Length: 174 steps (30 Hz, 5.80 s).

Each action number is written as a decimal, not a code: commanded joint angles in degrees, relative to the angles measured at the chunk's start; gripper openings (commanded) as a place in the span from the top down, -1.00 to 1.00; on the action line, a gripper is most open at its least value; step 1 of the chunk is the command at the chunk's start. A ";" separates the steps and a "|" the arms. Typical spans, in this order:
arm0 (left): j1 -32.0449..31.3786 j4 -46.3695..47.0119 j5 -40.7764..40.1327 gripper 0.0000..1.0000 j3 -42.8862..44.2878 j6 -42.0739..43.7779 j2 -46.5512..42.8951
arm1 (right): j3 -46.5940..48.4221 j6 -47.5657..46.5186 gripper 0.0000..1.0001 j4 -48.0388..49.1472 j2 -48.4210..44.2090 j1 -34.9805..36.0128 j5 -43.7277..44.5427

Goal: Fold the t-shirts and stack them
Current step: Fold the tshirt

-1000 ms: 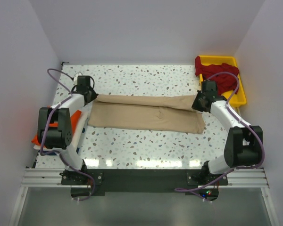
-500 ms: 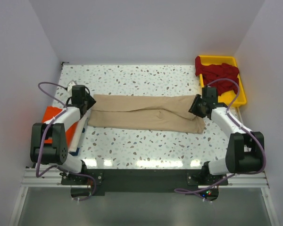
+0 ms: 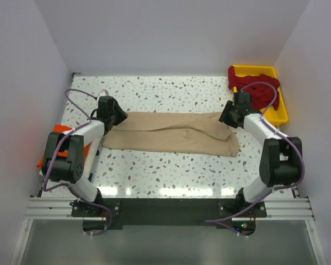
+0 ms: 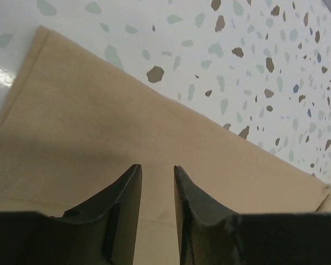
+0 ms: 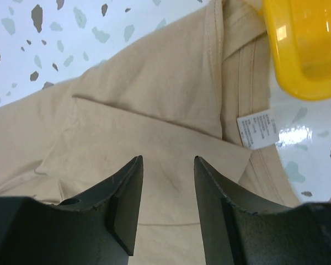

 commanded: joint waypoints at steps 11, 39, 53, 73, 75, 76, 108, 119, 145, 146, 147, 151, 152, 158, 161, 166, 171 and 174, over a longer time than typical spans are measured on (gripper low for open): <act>-9.58 7.48 12.43 0.35 6.65 2.16 10.12 | 10.23 -3.11 -0.05 8.66 13.76 0.14 -8.98; -18.90 7.48 20.43 0.40 16.50 6.47 21.73 | 13.58 -6.99 0.34 9.89 18.07 6.03 -10.65; -19.61 7.66 21.48 0.43 17.03 6.74 22.79 | 6.73 -4.70 0.83 9.98 9.29 5.94 -14.78; -19.96 7.39 23.24 0.43 19.13 7.62 23.84 | -18.75 3.73 0.80 20.87 -11.01 10.60 -15.84; -20.13 7.57 23.33 0.43 19.22 7.79 23.84 | -20.52 4.26 0.74 22.80 -11.72 11.30 -15.32; -20.22 7.57 23.42 0.42 19.48 7.97 23.84 | -20.87 4.61 0.74 23.16 -12.16 11.56 -14.97; -38.76 -2.36 11.04 0.00 26.24 18.16 18.92 | -4.18 0.48 0.24 -3.47 -11.91 1.29 3.32; -44.73 -15.09 -1.61 0.00 36.27 23.08 24.45 | -3.30 0.84 0.25 -0.92 -5.49 -0.91 2.18; -49.84 -21.17 -11.82 0.39 42.52 26.95 29.47 | -5.32 0.57 0.26 1.63 -3.99 -2.32 -0.02; -49.84 -21.08 -11.82 0.40 42.08 26.87 29.47 | -5.32 0.49 0.26 1.63 -3.99 -2.32 -0.02; -49.84 -21.08 -11.74 0.40 41.90 26.95 29.21 | -5.32 0.40 0.26 1.63 -3.90 -2.32 0.15; -49.93 -20.82 -11.47 0.22 41.02 26.87 28.94 | -5.58 0.49 0.25 1.89 -3.90 -2.32 -0.20; -49.93 -20.91 -11.47 0.20 40.93 26.87 28.94 | -5.67 0.57 0.25 1.89 -3.99 -2.32 -0.28; -50.02 -20.64 -11.30 0.13 41.11 27.04 29.29 | -5.94 0.40 0.25 1.89 -4.25 -2.41 -0.11; -50.10 -20.64 -11.21 0.12 41.28 27.04 29.90 | -5.94 0.40 0.25 1.89 -3.82 -2.41 -0.11; -50.19 -20.91 -12.00 0.18 41.11 26.87 30.00 | -6.02 0.31 0.25 1.98 -3.90 -2.50 -0.11; -50.19 -21.00 -12.09 0.29 40.93 27.04 29.91 | -6.02 0.22 0.25 2.16 -3.64 -2.59 -0.11; -50.19 -21.00 -12.26 0.38 40.67 27.04 29.91 | -6.11 0.40 0.25 2.33 -3.46 -2.59 -0.29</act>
